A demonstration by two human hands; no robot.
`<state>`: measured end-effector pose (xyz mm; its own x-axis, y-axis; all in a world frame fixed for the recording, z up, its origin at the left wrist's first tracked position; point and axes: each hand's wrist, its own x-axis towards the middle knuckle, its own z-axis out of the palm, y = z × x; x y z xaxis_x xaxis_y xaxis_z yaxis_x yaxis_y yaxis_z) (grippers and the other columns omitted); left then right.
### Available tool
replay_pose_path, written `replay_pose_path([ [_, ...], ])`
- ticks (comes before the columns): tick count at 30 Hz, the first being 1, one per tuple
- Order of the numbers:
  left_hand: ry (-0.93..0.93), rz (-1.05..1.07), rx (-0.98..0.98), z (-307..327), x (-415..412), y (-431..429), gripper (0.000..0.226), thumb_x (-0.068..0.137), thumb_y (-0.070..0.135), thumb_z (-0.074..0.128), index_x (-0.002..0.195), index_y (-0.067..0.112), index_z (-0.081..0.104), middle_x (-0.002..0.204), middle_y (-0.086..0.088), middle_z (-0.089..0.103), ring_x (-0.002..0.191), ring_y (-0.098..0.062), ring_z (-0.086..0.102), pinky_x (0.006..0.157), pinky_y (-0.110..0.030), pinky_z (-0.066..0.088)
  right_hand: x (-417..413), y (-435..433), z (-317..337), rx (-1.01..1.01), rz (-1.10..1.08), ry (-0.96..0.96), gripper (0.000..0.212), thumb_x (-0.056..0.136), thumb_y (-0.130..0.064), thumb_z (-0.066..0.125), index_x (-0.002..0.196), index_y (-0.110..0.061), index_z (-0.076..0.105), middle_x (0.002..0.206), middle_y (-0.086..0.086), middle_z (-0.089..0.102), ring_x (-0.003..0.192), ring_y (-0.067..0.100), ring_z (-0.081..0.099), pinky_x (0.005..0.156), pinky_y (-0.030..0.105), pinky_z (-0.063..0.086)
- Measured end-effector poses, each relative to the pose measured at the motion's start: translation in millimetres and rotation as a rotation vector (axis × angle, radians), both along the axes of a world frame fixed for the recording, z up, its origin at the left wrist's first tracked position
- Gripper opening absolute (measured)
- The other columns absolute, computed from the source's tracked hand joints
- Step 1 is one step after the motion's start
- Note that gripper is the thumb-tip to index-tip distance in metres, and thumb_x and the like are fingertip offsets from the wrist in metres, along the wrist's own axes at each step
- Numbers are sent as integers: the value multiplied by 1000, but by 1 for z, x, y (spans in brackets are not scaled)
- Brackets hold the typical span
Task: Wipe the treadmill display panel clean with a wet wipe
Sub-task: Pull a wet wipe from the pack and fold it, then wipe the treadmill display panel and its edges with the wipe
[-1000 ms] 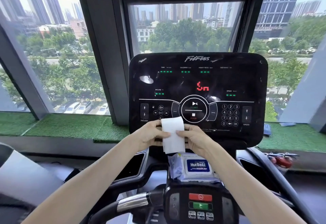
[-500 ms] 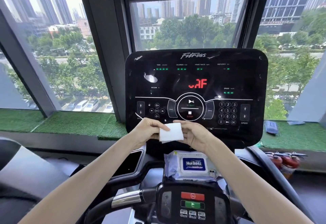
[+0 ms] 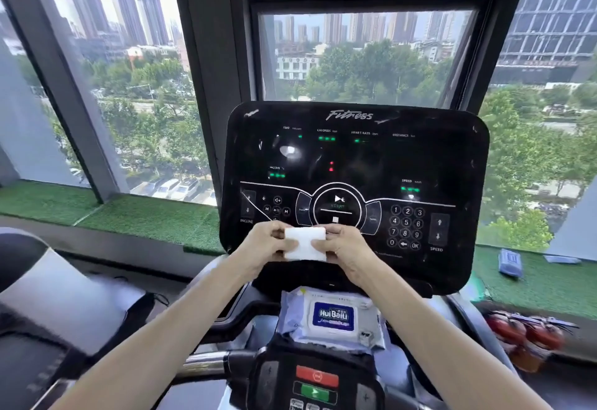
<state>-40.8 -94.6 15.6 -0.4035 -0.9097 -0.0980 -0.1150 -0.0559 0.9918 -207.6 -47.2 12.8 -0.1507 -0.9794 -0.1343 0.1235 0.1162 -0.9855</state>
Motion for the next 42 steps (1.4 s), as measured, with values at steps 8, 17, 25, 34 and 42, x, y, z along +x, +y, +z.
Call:
replay_pose_path([
  [8,-151,123,-209,-5,-15,15,17,78,-8,62,82,9,61,75,-5,58,65,-12,57,53,-22,50,-1,7,-1,39,-2,55,14,82,2,65,88,-10,64,88,9,67,80,20,66,64,30,56],
  [17,-165,-377,-50,-1,-62,22,18,85,-8,56,86,4,70,83,-7,68,75,-16,66,64,-26,56,-42,74,-6,67,-260,-11,24,80,18,51,75,0,65,76,13,64,75,22,64,67,30,57],
  [25,-159,-681,48,-18,-113,85,29,84,-6,41,85,-2,70,79,-13,64,62,-17,63,60,-30,57,-33,180,-18,74,-730,-350,21,90,4,40,83,6,60,74,17,64,67,24,61,53,24,55],
  [34,-189,-1101,-665,-78,-129,262,23,71,-6,57,91,4,61,76,-7,59,65,-18,53,63,-25,39,31,361,-75,315,-1113,-75,15,85,3,60,100,5,65,88,19,63,76,27,65,76,36,57],
  [42,-71,-1544,-1028,-124,-71,510,33,81,12,55,114,15,57,107,2,61,100,-18,55,83,-36,46,125,583,-125,201,-1633,-527,17,87,9,45,87,13,62,74,15,59,61,24,56,75,38,55],
])
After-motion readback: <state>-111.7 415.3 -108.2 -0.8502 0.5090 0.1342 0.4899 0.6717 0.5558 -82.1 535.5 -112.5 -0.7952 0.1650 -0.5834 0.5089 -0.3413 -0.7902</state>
